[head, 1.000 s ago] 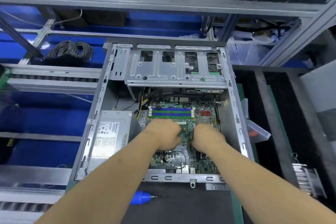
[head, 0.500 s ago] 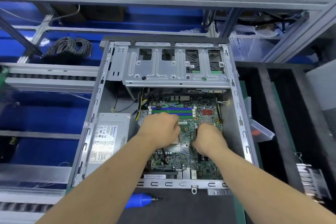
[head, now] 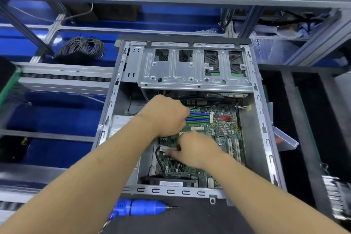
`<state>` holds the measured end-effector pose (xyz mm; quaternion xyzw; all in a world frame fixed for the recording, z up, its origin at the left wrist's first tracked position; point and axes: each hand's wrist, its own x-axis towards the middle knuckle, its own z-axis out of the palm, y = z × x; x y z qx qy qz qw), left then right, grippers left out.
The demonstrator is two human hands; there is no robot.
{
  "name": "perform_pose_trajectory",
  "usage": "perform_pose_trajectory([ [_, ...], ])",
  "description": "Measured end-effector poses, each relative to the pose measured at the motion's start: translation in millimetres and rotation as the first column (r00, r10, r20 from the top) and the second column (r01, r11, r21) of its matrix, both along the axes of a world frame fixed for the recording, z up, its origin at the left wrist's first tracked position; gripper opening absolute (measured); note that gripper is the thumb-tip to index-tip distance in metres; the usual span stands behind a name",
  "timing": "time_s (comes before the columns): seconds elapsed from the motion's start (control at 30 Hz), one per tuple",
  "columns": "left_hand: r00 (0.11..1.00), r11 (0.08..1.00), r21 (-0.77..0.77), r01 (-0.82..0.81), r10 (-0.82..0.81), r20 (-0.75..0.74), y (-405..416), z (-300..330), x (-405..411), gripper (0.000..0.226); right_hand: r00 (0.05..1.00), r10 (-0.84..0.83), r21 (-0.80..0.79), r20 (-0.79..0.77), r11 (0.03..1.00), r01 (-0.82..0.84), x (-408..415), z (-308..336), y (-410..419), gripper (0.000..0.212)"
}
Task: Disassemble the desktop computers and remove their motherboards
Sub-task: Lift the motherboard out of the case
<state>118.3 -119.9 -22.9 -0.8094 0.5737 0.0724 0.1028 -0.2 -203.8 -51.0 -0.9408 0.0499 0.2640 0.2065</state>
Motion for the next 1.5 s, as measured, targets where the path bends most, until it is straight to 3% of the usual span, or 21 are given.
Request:
perform_pose_trajectory([
  [0.17,0.990,0.985,-0.135,-0.111,0.097,-0.104,15.0,-0.8,8.0,0.018,0.994,0.041,-0.040,-0.104,0.998,-0.046,2.0,-14.4,10.1,0.033],
  [0.3,0.961,0.929,-0.287,-0.232,0.173,-0.218,16.7,-0.8,7.8,0.019,0.988,0.087,-0.012,-0.131,0.996,-0.089,3.4,-12.6,5.2,0.034],
  [0.43,0.952,0.921,-0.299,-0.248,0.175,-0.251,17.7,-2.3,9.9,0.020,0.989,0.125,-0.046,-0.076,0.991,-0.128,-0.6,-4.4,-9.9,0.039],
  [0.53,0.949,0.925,-0.290,-0.244,0.166,-0.267,16.3,-3.7,9.3,0.019,0.967,0.130,-0.063,-0.217,0.987,-0.147,-10.9,-0.2,-21.9,0.047],
  [0.63,0.952,0.927,-0.286,-0.243,0.170,-0.256,16.4,-4.1,8.9,0.025,0.907,0.145,-0.114,-0.396,0.972,-0.205,-19.2,-1.1,-26.1,0.033],
  [0.73,0.952,0.927,-0.279,-0.249,0.182,-0.247,16.8,-4.9,7.5,0.024,0.835,0.140,-0.068,-0.532,0.976,-0.207,-21.9,3.0,-28.8,0.014],
  [0.83,0.945,0.924,-0.268,-0.271,0.204,-0.254,16.6,-5.1,7.5,0.025,0.816,0.083,-0.055,-0.571,0.989,-0.139,-24.9,5.8,-30.7,0.009],
  [0.93,0.944,0.927,-0.253,-0.278,0.214,-0.250,15.9,-5.3,7.4,0.024,0.805,0.004,-0.056,-0.594,0.997,-0.047,-28.8,0.2,-34.3,0.017],
  [1.13,0.939,0.927,-0.231,-0.294,0.236,-0.249,15.5,-5.0,7.2,0.018,0.680,-0.197,0.037,-0.707,0.949,0.313,-36.4,-8.9,-45.8,0.031],
  [1.3,0.936,0.928,-0.217,-0.302,0.245,-0.252,16.3,-4.8,7.5,0.019,0.624,-0.248,0.025,-0.741,0.918,0.395,-36.7,-9.9,-44.9,0.024],
  [1.5,0.935,0.921,-0.236,-0.312,0.253,-0.247,16.7,-5.3,7.8,0.021,0.666,-0.349,0.015,-0.659,0.880,0.475,-42.0,-9.1,-38.6,0.023],
])
